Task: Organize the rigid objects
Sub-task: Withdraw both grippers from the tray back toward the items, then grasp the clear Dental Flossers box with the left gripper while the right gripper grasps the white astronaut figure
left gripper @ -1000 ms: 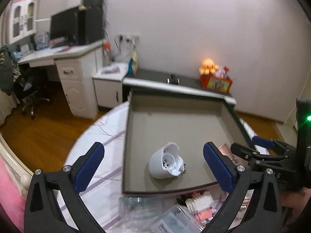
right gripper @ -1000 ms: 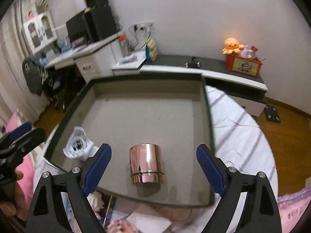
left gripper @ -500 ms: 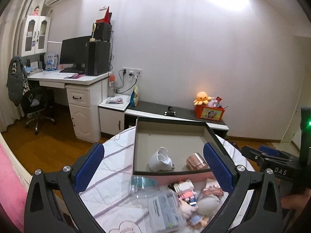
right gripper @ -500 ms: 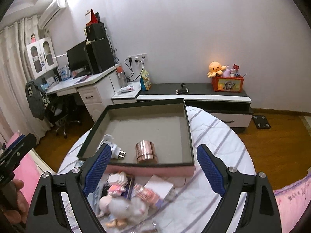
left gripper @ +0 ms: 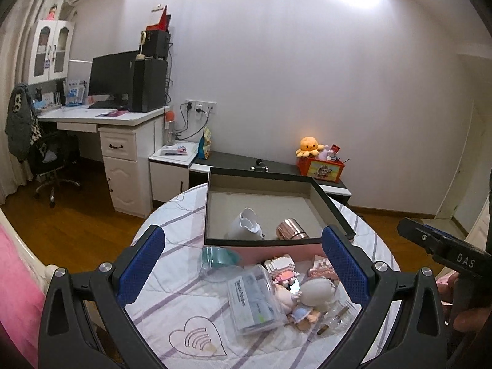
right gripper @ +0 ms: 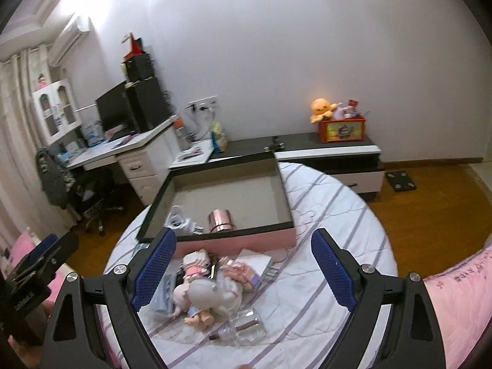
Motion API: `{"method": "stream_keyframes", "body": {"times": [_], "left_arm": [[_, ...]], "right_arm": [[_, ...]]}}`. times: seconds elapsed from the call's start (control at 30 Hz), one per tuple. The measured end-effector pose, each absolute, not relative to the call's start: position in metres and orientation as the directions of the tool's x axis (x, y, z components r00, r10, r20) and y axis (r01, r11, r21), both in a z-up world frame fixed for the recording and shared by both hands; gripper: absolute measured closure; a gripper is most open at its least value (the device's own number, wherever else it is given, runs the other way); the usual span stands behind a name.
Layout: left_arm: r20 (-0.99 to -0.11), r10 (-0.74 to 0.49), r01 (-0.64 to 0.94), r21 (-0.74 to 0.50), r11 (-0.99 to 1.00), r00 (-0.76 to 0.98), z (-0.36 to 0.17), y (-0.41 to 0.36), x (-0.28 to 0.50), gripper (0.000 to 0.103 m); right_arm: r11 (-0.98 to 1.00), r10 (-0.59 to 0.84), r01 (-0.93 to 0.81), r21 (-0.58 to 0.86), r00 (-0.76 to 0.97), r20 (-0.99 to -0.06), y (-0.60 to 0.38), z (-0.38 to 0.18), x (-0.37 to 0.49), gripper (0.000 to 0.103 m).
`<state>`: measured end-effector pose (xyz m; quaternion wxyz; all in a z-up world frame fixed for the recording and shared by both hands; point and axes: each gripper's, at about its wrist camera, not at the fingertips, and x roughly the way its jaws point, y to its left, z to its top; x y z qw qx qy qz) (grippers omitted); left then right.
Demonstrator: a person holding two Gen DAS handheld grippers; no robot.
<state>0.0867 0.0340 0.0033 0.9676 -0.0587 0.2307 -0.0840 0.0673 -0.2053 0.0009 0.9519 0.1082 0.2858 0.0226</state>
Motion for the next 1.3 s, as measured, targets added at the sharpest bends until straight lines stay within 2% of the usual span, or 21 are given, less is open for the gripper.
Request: {"method": "stream_keyframes", "body": {"times": [0.4, 0.5, 0.67, 0.87, 1.0, 1.3], "left_arm": [[-0.433, 0.008, -0.039, -0.062, 0.997, 0.901, 0.000, 0.009, 0.029, 0.000], [-0.429, 0.025, -0.058, -0.063, 0.996, 0.903, 0.003, 0.011, 0.023, 0.000], [-0.436, 0.018, -0.047, -0.056, 0.997, 0.900, 0.004, 0.014, 0.026, 0.000], [-0.461, -0.056, 0.022, -0.077, 0.997, 0.886, -0.008, 0.020, 0.037, 0.000], [-0.499, -0.090, 0.041, -0.108, 0.993, 0.862, -0.024, 0.024, 0.051, 0.000], [-0.607, -0.142, 0.057, -0.158, 0.986, 0.781, -0.069, 0.017, 0.086, 0.000]], "right_arm": [[0.967, 0.233, -0.132, 0.218, 0.806, -0.544, -0.222, -0.016, 0.061, 0.012], [0.965, 0.246, -0.152, 0.214, 0.808, -0.535, -0.221, -0.013, 0.061, 0.012], [0.968, 0.237, -0.149, 0.202, 0.812, -0.534, -0.215, -0.012, 0.056, 0.012], [0.979, 0.175, -0.087, 0.182, 0.818, -0.548, -0.209, -0.014, 0.050, 0.012], [0.989, 0.139, -0.076, 0.131, 0.797, -0.588, -0.202, -0.022, 0.053, 0.012], [0.987, 0.158, -0.129, 0.094, 0.713, -0.683, -0.189, -0.058, 0.079, 0.012]]}}
